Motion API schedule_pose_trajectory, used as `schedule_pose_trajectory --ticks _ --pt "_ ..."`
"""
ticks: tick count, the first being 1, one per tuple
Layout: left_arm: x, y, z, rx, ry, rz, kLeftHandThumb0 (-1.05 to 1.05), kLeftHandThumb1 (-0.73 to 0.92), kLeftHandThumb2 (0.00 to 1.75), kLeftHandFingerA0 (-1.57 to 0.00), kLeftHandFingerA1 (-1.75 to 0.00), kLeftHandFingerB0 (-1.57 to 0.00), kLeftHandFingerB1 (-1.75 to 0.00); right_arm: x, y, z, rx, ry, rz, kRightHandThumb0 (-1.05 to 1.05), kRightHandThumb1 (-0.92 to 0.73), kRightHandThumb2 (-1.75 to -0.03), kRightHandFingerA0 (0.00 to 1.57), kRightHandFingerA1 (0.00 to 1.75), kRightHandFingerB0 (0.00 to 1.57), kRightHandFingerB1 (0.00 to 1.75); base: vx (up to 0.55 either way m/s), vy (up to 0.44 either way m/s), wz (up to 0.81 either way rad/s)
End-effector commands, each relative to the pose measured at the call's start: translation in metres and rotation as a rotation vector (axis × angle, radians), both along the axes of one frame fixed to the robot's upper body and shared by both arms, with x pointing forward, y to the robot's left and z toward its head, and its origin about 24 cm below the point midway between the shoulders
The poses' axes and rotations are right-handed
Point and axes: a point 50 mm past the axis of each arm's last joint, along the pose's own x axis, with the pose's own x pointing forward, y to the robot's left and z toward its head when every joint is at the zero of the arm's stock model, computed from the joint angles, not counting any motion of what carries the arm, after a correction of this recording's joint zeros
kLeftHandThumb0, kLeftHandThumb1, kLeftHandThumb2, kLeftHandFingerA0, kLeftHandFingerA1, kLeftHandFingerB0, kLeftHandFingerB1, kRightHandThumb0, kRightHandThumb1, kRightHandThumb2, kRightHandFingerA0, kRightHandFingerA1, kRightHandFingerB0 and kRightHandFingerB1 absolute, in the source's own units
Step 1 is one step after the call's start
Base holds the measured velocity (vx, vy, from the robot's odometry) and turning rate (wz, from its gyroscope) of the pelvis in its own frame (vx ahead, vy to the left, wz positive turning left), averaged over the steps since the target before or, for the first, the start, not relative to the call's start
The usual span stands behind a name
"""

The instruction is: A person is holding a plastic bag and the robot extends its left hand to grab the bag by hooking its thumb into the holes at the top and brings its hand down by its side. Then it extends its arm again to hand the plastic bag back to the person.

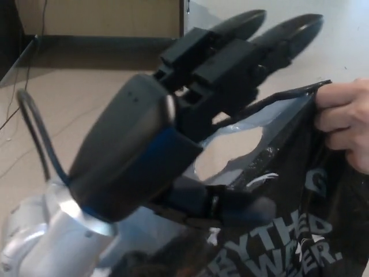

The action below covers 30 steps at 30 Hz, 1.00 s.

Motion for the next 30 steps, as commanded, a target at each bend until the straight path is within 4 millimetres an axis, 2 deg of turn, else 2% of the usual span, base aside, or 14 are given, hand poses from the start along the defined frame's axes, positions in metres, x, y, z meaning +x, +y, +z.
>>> schedule_pose_trajectory --ticks 1,3,4,6,8,9,17,20,22,23,24,25,27,30 --pt "0.005 -0.018 -0.008 0.086 -0.09 0.339 -0.91 0.56 0.61 -0.04 -0.29 0.0 -0.25 -0.002 -0.008 0.003 -0.019 0.004 -0.003 -0.5 -0.65 -0.59 0.63 0.47 0.59 0.4 0.0 0.0 0.0" --pt "0.007 -0.021 -0.015 0.111 -0.07 0.378 -0.89 0.55 0.92 -0.08 -0.18 -0.11 -0.04 -0.005 -0.007 0.001 -0.02 0.012 0.007 -0.48 -0.63 -0.6 0.62 0.48 0.56 0.41 0.0 0.0 0.0" --pt "0.01 -0.024 -0.022 0.126 -0.058 0.403 -0.89 0.55 0.92 -0.08 -0.17 -0.12 -0.05 -0.005 -0.007 0.001 -0.015 0.011 0.01 -0.5 -0.54 -0.92 0.59 0.63 0.49 0.56 0.0 0.0 0.0" --pt "0.01 -0.025 -0.027 0.135 -0.043 0.42 -0.91 0.55 0.93 -0.08 -0.17 -0.12 -0.04 -0.005 -0.007 0.001 -0.018 0.01 0.011 -0.46 -0.64 -0.59 0.63 0.48 0.58 0.42 0.0 0.0 0.0" --pt "0.009 -0.026 -0.032 0.146 -0.017 0.426 -0.88 0.53 0.93 -0.08 -0.2 -0.1 -0.05 -0.003 -0.008 0.002 -0.021 0.012 0.012 -0.5 -0.55 -0.92 0.58 0.63 0.51 0.57 0.0 0.0 0.0" --pt "0.008 -0.026 -0.033 0.149 -0.014 0.424 -0.88 0.54 0.93 -0.08 -0.21 -0.11 -0.06 -0.003 -0.008 0.002 -0.02 0.016 0.011 -0.48 -0.65 -0.6 0.61 0.47 0.59 0.41 0.0 0.0 0.0" --pt "-0.01 -0.032 -0.039 0.141 0.004 0.378 -0.9 0.59 0.59 -0.06 -0.3 0.0 -0.26 -0.003 -0.008 0.002 -0.007 0.016 0.004 -0.48 -0.64 -0.6 0.63 0.49 0.6 0.4 0.0 0.0 0.0" --pt "-0.014 -0.032 -0.041 0.145 0.0 0.39 -0.89 0.59 0.59 -0.08 -0.31 0.0 -0.25 -0.005 -0.008 0.001 -0.007 0.014 0.005 -0.46 -0.62 -0.59 0.64 0.49 0.61 0.41 0.0 0.0 0.0" --pt "-0.012 -0.032 -0.044 0.155 -0.008 0.416 -0.8 0.47 0.89 -0.06 -0.31 -0.07 -0.14 -0.004 -0.007 0.001 -0.022 0.018 0.006 -0.47 -0.54 -0.91 0.58 0.63 0.53 0.57 0.0 0.0 0.0" --pt "-0.011 -0.032 -0.045 0.164 -0.011 0.435 -0.89 0.58 0.61 -0.04 -0.29 0.0 -0.25 -0.004 -0.007 0.001 -0.026 0.022 0.01 -0.45 -0.63 -0.59 0.65 0.49 0.61 0.41 0.0 0.0 0.0" --pt "-0.008 -0.031 -0.047 0.183 -0.028 0.476 -0.82 0.48 0.91 -0.05 -0.27 -0.05 -0.14 -0.004 -0.007 0.0 -0.021 0.028 0.012 -0.46 -0.63 -0.59 0.65 0.49 0.61 0.41 0.0 0.0 0.0" --pt "-0.006 -0.031 -0.048 0.185 -0.032 0.488 -0.84 0.5 0.91 -0.07 -0.2 -0.1 -0.1 -0.004 -0.007 0.0 -0.022 0.03 0.014 -0.5 -0.54 -0.92 0.59 0.64 0.51 0.57 0.0 0.0 0.0" --pt "0.0 -0.028 -0.051 0.165 -0.043 0.52 -0.72 0.42 0.84 -0.03 -0.17 -0.04 -0.13 -0.005 -0.008 0.0 -0.021 0.033 0.016 -0.47 -0.64 -0.6 0.62 0.48 0.61 0.41 0.0 0.0 0.0" --pt "0.014 -0.022 -0.05 0.129 -0.123 0.615 -0.63 0.38 0.79 0.0 -0.13 -0.03 -0.17 -0.006 -0.008 -0.001 -0.01 0.036 0.014 -0.47 -0.63 -0.6 0.57 0.46 0.6 0.42 0.0 0.0 0.0"
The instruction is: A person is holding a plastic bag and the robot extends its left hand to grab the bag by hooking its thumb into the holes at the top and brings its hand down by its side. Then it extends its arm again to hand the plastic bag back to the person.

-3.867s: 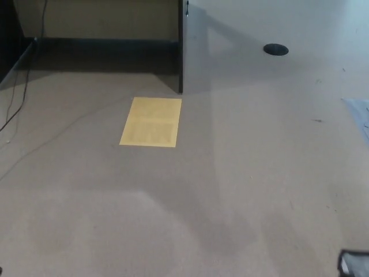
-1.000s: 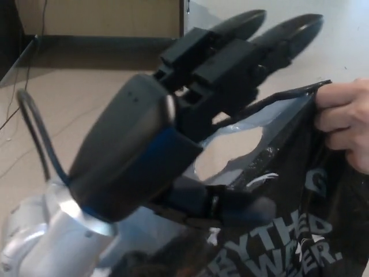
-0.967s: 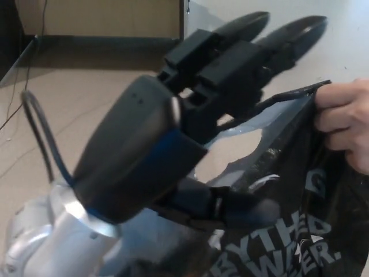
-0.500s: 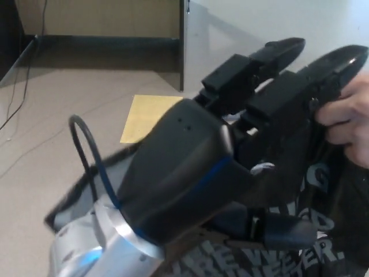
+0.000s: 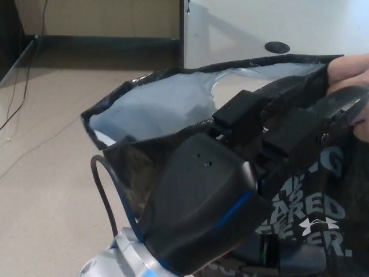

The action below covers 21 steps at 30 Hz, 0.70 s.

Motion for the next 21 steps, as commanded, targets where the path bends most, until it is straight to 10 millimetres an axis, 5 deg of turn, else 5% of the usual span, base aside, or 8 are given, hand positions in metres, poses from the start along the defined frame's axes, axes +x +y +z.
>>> schedule_pose_trajectory --ticks 1,8,9,16,17,18,19,21 --pt "0.026 0.017 -0.012 0.09 -0.2 0.498 -0.63 0.38 0.79 0.0 -0.13 -0.03 -0.17 -0.007 -0.009 -0.001 -0.012 0.037 0.009 -0.47 -0.63 -0.6 0.57 0.46 0.6 0.42 0.0 0.0 0.0" --pt "0.046 0.03 -0.001 -0.029 -0.399 0.65 -0.53 0.34 0.75 -0.01 -0.21 -0.06 -0.28 -0.006 -0.008 -0.001 -0.02 0.032 0.015 -0.46 -0.63 -0.59 0.57 0.47 0.59 0.43 0.0 0.0 0.0" --pt "0.047 0.032 0.003 -0.06 -0.463 0.677 -0.59 0.39 0.53 -0.03 -0.29 -0.06 -0.26 -0.007 -0.009 -0.001 -0.014 0.034 0.009 -0.46 -0.63 -0.59 0.58 0.47 0.6 0.43 0.0 0.0 0.0" --pt "0.05 0.034 0.004 -0.102 -0.508 0.698 -0.65 0.31 0.63 -0.05 -0.27 -0.08 -0.26 -0.01 -0.008 -0.003 -0.031 0.046 0.02 -0.45 -0.64 -0.59 0.58 0.47 0.59 0.42 0.0 0.0 0.0" --pt "0.051 0.034 0.003 -0.102 -0.507 0.701 -0.65 0.31 0.63 -0.06 -0.29 -0.09 -0.26 -0.011 -0.008 -0.003 -0.032 0.046 0.021 -0.51 -0.55 -0.9 0.53 0.6 0.53 0.58 0.0 0.0 0.0" --pt "0.051 0.034 0.002 -0.101 -0.507 0.703 -0.65 0.31 0.63 -0.06 -0.29 -0.09 -0.26 -0.012 -0.008 -0.004 -0.029 0.045 0.019 -0.51 -0.55 -0.9 0.53 0.6 0.53 0.58 0.0 0.0 0.0" --pt "0.052 0.035 0.001 -0.098 -0.51 0.708 -0.66 0.31 0.63 -0.07 -0.3 -0.09 -0.26 -0.013 -0.008 -0.004 -0.028 0.045 0.019 -0.46 -0.63 -0.6 0.58 0.47 0.6 0.43 0.0 0.0 0.0" --pt "0.053 0.035 0.0 -0.091 -0.514 0.718 -0.66 0.32 0.63 -0.07 -0.31 -0.1 -0.26 -0.013 -0.007 -0.004 -0.022 0.044 0.019 -0.47 -0.63 -0.6 0.57 0.47 0.6 0.43 0.0 0.0 0.0"
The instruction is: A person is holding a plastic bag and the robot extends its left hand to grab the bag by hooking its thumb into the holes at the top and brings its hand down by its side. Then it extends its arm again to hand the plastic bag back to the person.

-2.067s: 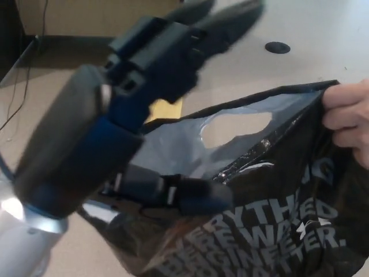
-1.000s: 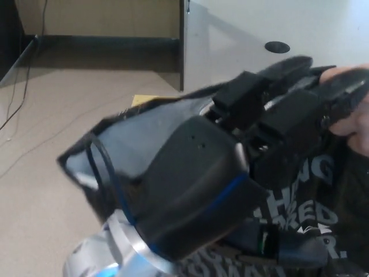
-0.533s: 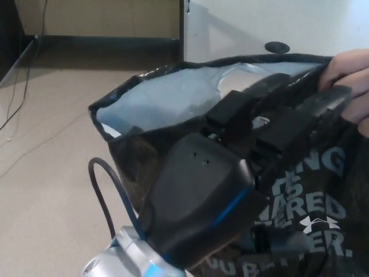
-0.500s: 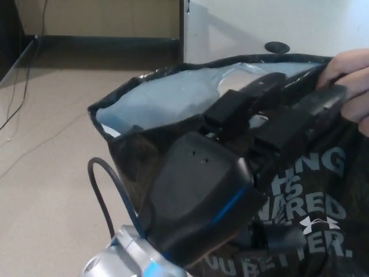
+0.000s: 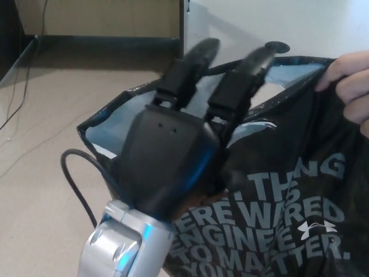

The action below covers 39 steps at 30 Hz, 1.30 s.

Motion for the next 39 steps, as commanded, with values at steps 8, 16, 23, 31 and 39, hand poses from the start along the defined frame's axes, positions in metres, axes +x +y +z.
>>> schedule_pose_trajectory --ticks 8,16,23,31,39 --pt "0.013 0.014 0.011 -0.035 -0.363 0.284 -0.56 0.39 0.53 -0.03 -0.28 -0.07 -0.27 -0.013 -0.009 -0.003 -0.018 0.034 0.002 -0.45 -0.63 -0.59 0.61 0.49 0.68 0.44 0.0 0.0 0.0" --pt "0.025 0.005 0.008 -0.006 -0.322 0.27 -0.53 0.36 0.72 0.0 -0.08 -0.03 -0.2 -0.017 -0.008 -0.005 -0.027 0.035 0.013 -0.45 -0.63 -0.59 0.62 0.5 0.72 0.45 0.0 0.0 0.0" --pt "0.043 -0.009 0.007 -0.018 -0.312 0.236 -0.47 0.33 0.71 0.0 -0.11 -0.06 -0.25 -0.018 -0.007 -0.006 -0.023 0.038 0.001 -0.44 -0.63 -0.59 0.6 0.5 0.72 0.45 0.0 0.0 0.0" --pt "0.066 -0.022 0.001 0.012 -0.229 0.256 -0.54 0.36 0.69 0.0 -0.03 0.0 -0.1 -0.016 -0.007 -0.004 -0.023 0.026 0.005 -0.44 -0.63 -0.59 0.63 0.51 0.73 0.46 0.0 0.0 0.0" --pt "0.086 -0.03 -0.006 0.022 -0.252 0.241 -0.42 0.29 0.69 0.0 -0.25 -0.04 -0.3 -0.014 -0.004 -0.004 -0.022 0.018 0.013 -0.43 -0.63 -0.59 0.64 0.53 0.75 0.46 0.0 0.0 0.0"
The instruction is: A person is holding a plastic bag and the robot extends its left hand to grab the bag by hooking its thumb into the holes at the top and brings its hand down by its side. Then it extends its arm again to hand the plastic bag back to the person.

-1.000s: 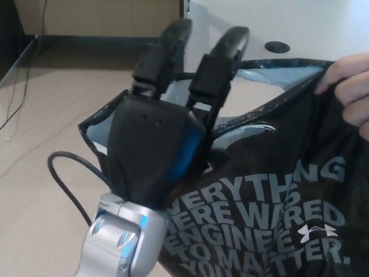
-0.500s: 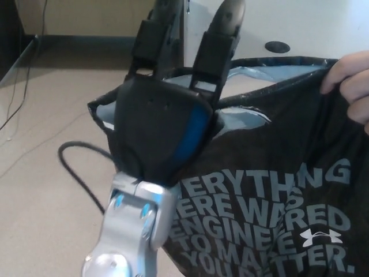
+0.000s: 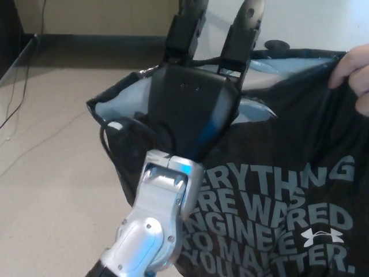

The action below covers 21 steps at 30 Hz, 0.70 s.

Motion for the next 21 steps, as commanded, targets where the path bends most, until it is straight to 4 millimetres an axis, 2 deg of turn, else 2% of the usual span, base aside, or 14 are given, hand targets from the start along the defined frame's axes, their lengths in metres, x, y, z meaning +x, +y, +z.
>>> schedule_pose_trajectory --ticks 1,3,4,5,6,8,9,11,12,18,19,21 --pt "0.012 -0.002 0.002 -0.033 -0.082 -0.013 -0.43 0.41 0.62 -0.07 -0.27 -0.1 -0.28 0.0 -0.003 0.002 -0.013 -0.016 -0.002 -0.43 -0.63 -0.59 0.64 0.53 0.74 0.46 0.0 0.0 0.0" --pt "0.018 -0.003 0.005 -0.025 -0.167 -0.05 -0.37 0.47 0.56 -0.08 -0.27 -0.15 -0.29 0.002 -0.002 0.003 -0.014 -0.015 0.005 -0.44 -0.63 -0.59 0.64 0.53 0.74 0.46 0.0 0.0 0.0" --pt "0.021 -0.002 0.008 -0.025 -0.203 -0.061 -0.25 0.41 0.91 -0.02 -0.51 0.0 -0.47 0.003 -0.002 0.004 -0.016 -0.02 0.007 -0.44 -0.63 -0.59 0.65 0.53 0.75 0.47 0.0 0.0 0.0" --pt "0.022 -0.002 0.009 -0.027 -0.217 -0.065 -0.25 0.41 0.91 -0.02 -0.51 0.0 -0.47 0.004 -0.002 0.004 -0.017 -0.023 0.008 -0.44 -0.63 -0.59 0.65 0.53 0.75 0.47 0.0 0.0 0.0" --pt "0.024 -0.003 0.013 -0.031 -0.248 -0.073 -0.42 0.43 0.62 -0.13 -0.38 -0.16 -0.33 0.005 -0.002 0.004 -0.017 -0.02 0.006 -0.45 -0.63 -0.59 0.64 0.52 0.73 0.46 0.0 0.0 0.0" --pt "0.025 -0.003 0.018 -0.027 -0.263 -0.071 -0.45 0.44 0.65 -0.13 -0.39 -0.15 -0.34 0.006 -0.002 0.005 -0.01 -0.021 0.007 -0.44 -0.63 -0.59 0.63 0.52 0.73 0.47 0.0 0.0 0.0" --pt "0.026 -0.005 0.022 -0.044 -0.271 -0.096 -0.42 0.5 0.56 -0.14 -0.32 -0.21 -0.29 0.006 -0.003 0.005 -0.005 -0.019 0.006 -0.43 -0.63 -0.59 0.64 0.5 0.73 0.46 0.0 0.0 0.0" --pt "0.026 -0.006 0.026 -0.063 -0.281 -0.118 -0.43 0.5 0.56 -0.14 -0.32 -0.22 -0.3 0.005 -0.003 0.005 -0.006 -0.018 0.009 -0.42 -0.63 -0.59 0.64 0.51 0.74 0.46 0.0 0.0 0.0" --pt "0.026 -0.006 0.028 -0.068 -0.29 -0.122 -0.27 0.35 0.91 -0.09 -0.53 -0.08 -0.5 0.005 -0.003 0.004 -0.009 -0.013 0.008 -0.43 -0.64 -0.59 0.64 0.49 0.74 0.46 0.0 0.0 0.0" --pt "0.028 -0.01 0.037 -0.057 -0.336 -0.133 -0.28 0.39 0.94 -0.1 -0.53 -0.1 -0.5 0.002 -0.002 0.002 -0.019 -0.002 0.014 -0.42 -0.65 -0.6 0.62 0.49 0.72 0.46 0.0 0.0 0.0" --pt "0.029 -0.01 0.038 -0.048 -0.358 -0.124 -0.53 0.58 0.58 -0.26 -0.35 -0.26 -0.3 0.002 -0.002 0.002 -0.021 -0.002 0.015 -0.43 -0.65 -0.6 0.63 0.49 0.71 0.46 0.0 0.0 0.0" --pt "0.03 -0.012 0.043 -0.053 -0.357 -0.135 -0.56 0.61 0.58 -0.31 -0.36 -0.26 -0.3 0.002 -0.002 0.002 -0.017 -0.006 0.009 -0.44 -0.65 -0.6 0.64 0.5 0.72 0.46 0.0 0.0 0.0"
